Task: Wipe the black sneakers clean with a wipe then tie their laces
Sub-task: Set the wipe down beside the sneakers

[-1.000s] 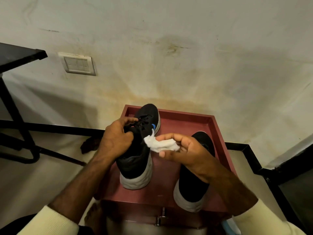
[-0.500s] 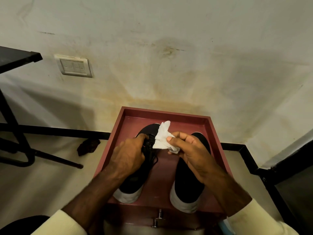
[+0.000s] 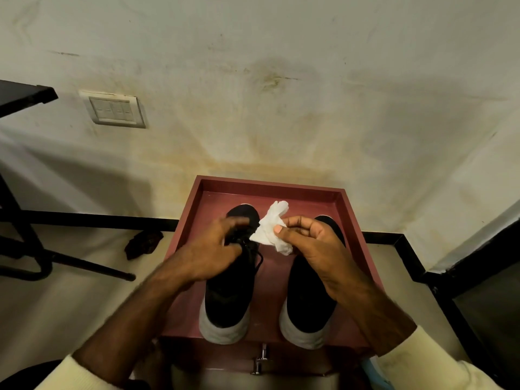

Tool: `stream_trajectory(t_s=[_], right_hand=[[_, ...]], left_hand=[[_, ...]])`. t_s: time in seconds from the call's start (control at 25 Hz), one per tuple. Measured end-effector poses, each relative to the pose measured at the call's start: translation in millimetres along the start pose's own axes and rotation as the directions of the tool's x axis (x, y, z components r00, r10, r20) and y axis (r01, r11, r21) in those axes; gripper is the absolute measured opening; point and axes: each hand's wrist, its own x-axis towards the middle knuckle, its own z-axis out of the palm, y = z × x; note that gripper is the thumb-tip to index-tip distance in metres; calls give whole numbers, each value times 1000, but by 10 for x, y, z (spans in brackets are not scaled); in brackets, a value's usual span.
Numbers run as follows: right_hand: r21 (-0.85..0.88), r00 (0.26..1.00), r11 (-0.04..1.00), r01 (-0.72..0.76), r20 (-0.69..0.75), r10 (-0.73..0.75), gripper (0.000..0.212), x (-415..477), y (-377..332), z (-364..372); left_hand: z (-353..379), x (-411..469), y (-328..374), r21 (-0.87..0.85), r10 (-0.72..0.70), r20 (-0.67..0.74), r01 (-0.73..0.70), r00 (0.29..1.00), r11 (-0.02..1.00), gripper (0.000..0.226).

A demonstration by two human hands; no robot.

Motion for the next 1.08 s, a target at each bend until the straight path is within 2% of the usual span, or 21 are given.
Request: stream_trajectory(t_s=[0.04,0.08,0.12,0.16,0.24,0.4,0.44,0.48,0.52,0.56,0.6,0.64,0.68,0.72,0.76,0.84,0.96,1.04,1.08], right_hand=[[-4,1000,1000,12,-14,-12,19,-2,-1,1],[0,1000,1000,20,-23,-20,20,-12,-10,12],[14,1000,1000,26,-19,-25,21,-15,-17,22],[31,1000,999,26,-4,-26,22,-11,-22,34],[57,999,998,30,21,-31,26,8,-23,42],[64,999,998,27,27,-29,45,23,-40,69],[64,1000,998,19,11,-20,46,42,-71,20],[55,1000,998,19,-20,-18,43,59,-121,-60],[-11,994,999,45,-95,-45,36,90,-176,-194],[-169,974,982,82,-197,-116,28,125,-236,-361],[-392,932,916,88,-291,-214,22,147,-284,-565],[-590,890,807,35,-349,-294,21,154,-312,-782],[-715,875,697,-53,-370,-313,23,131,-330,-958],[-776,889,614,-145,-374,-262,24,96,-326,-1091],[-818,914,530,-222,-364,-179,23,62,-296,-1180],[-892,953,356,-279,-302,-8,14,-23,-238,-1231],[-961,964,173,-216,-182,194,13,-109,-125,-1192],[-982,945,83,-170,-139,296,16,-124,-4,-1115],[-984,934,70,-163,-131,332,16,-136,54,-1087]], left_hand=[[-39,-15,31,-225,16,-92,-36,996,974,50],[-62,-25,72,-427,9,-158,-77,987,901,39],[-68,-24,102,-579,-12,-145,-75,989,812,28],[-59,-27,123,-646,-18,-90,-44,996,762,24],[-8,-35,125,-635,-14,1,12,1000,772,27],[-16,24,51,-695,-47,-56,-5,997,719,21],[-19,39,24,-677,-38,-90,-33,995,736,20],[-19,52,-3,-604,-21,-136,-66,991,795,20],[-20,62,-32,-460,12,-191,-101,981,882,19],[-17,65,-52,-262,57,-242,-122,969,957,18],[-9,66,-67,-52,110,-273,-129,956,990,17],[-1,77,-79,135,163,-278,-129,947,982,16],[7,93,-78,281,209,-267,-131,941,951,15],[22,107,-60,374,247,-253,-140,935,917,15],[47,120,-32,413,284,-244,-165,927,896,15],[144,143,30,399,373,-228,-263,900,878,18],[416,177,153,351,427,-147,-356,892,866,19],[593,227,216,341,389,-84,-341,917,876,20],[672,265,238,337,358,-53,-321,932,885,22]])
